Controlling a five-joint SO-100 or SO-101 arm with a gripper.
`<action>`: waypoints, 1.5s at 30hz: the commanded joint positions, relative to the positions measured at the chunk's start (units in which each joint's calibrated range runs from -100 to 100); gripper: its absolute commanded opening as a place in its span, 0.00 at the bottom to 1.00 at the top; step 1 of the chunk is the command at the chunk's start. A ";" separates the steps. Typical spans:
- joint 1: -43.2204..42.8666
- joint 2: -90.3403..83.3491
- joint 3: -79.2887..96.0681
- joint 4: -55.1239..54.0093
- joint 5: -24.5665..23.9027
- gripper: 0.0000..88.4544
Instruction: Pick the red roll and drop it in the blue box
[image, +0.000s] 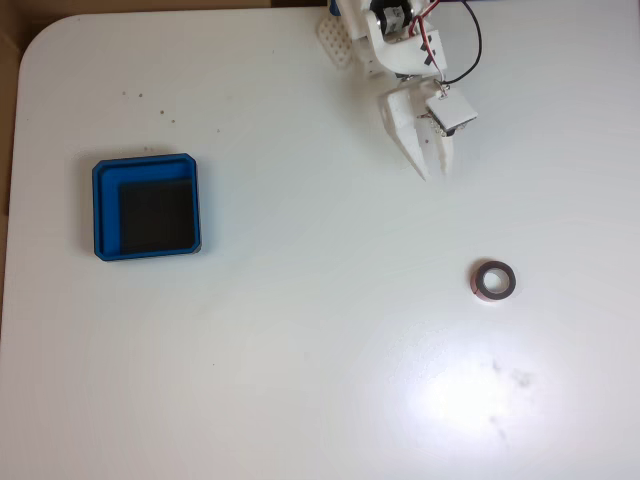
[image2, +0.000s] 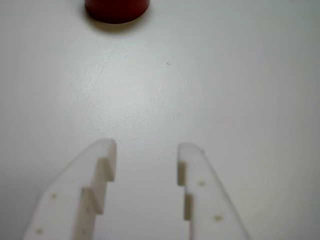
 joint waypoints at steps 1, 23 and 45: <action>-0.54 5.86 -9.72 -0.62 -0.37 0.06; -0.64 53.52 -58.59 -0.45 -0.28 0.06; -5.72 81.78 -85.37 8.96 -0.28 0.07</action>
